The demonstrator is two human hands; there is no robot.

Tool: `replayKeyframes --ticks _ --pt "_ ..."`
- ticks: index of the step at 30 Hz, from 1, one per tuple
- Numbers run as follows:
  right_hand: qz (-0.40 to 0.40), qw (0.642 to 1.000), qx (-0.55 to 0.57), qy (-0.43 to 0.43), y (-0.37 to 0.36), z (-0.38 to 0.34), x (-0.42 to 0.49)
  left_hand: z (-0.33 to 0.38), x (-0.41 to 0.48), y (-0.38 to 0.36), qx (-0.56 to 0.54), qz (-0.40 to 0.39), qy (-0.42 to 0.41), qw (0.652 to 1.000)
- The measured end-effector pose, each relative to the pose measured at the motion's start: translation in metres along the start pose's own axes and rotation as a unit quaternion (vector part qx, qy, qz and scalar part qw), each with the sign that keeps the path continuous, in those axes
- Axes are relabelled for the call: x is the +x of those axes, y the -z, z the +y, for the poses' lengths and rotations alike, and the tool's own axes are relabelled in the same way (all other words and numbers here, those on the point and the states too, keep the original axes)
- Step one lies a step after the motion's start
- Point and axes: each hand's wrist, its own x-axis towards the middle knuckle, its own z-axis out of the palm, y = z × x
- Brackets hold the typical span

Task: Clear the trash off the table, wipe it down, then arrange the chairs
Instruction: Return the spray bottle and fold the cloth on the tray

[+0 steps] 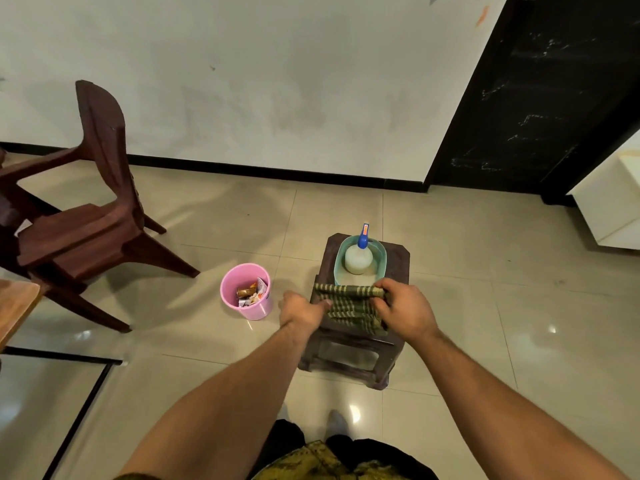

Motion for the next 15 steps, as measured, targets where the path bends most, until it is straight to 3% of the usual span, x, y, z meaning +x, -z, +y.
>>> replayKeyframes --ticks 1,3,4,5,8,10,12,13,15 --pt "0.003 0.998 -0.056 0.012 -0.002 -0.009 0.000 0.001 -0.005 -0.008 -0.118 -0.083 0.079 0.986" --pt "-0.023 0.985 -0.161 0.063 -0.009 -0.028 -0.003 0.009 -0.016 -0.022 -0.367 -0.257 0.173 0.877" --pt "-0.042 0.976 -0.187 0.100 -0.012 -0.034 -0.005 0.014 -0.020 -0.028 -0.431 -0.301 0.184 0.831" --pt "-0.067 0.971 -0.182 0.139 -0.017 -0.037 -0.009 0.019 -0.023 -0.030 -0.460 -0.321 0.185 0.807" --pt "-0.119 0.978 -0.001 0.170 -0.024 -0.024 -0.030 0.025 -0.017 -0.034 -0.445 -0.314 0.197 0.815" --pt "-0.032 0.983 0.168 0.066 -0.027 -0.005 -0.044 0.023 -0.010 -0.030 -0.432 -0.286 0.200 0.831" --pt "0.098 0.949 0.278 -0.113 -0.033 0.016 -0.043 0.020 -0.004 -0.024 -0.435 -0.276 0.201 0.833" --pt "0.116 0.914 0.324 -0.216 -0.034 0.023 -0.039 0.020 -0.003 -0.020 -0.443 -0.270 0.200 0.831" --pt "0.012 0.807 0.453 -0.378 -0.037 0.031 -0.026 0.022 0.003 -0.019 -0.456 -0.261 0.204 0.826"
